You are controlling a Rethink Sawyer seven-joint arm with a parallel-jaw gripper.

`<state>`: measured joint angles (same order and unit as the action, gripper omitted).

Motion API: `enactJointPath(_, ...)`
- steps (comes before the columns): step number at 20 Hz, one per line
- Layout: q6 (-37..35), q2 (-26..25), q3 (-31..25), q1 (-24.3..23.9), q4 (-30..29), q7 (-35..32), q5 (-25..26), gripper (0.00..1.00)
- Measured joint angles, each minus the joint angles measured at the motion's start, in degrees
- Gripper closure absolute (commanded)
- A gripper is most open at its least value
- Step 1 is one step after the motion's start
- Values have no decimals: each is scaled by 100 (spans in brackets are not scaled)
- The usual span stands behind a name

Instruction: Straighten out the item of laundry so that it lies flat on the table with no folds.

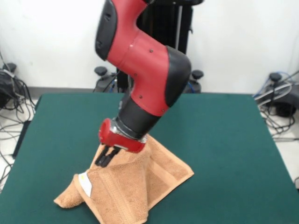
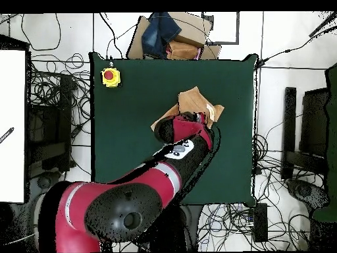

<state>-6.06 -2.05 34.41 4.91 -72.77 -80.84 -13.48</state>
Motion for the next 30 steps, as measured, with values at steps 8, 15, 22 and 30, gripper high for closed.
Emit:
enactJointPath(8, 0, 288, -65, -431, -1, 0, 1, 100)
enactJointPath(15, 42, 563, -498, -785, -32, 0, 33, 100)
enactJointPath(22, 73, 1212, -1714, -1963, -400, 1, 607, 100)
enactJointPath(30, -484, 1997, -2070, -2600, -923, 1, 1240, 100)
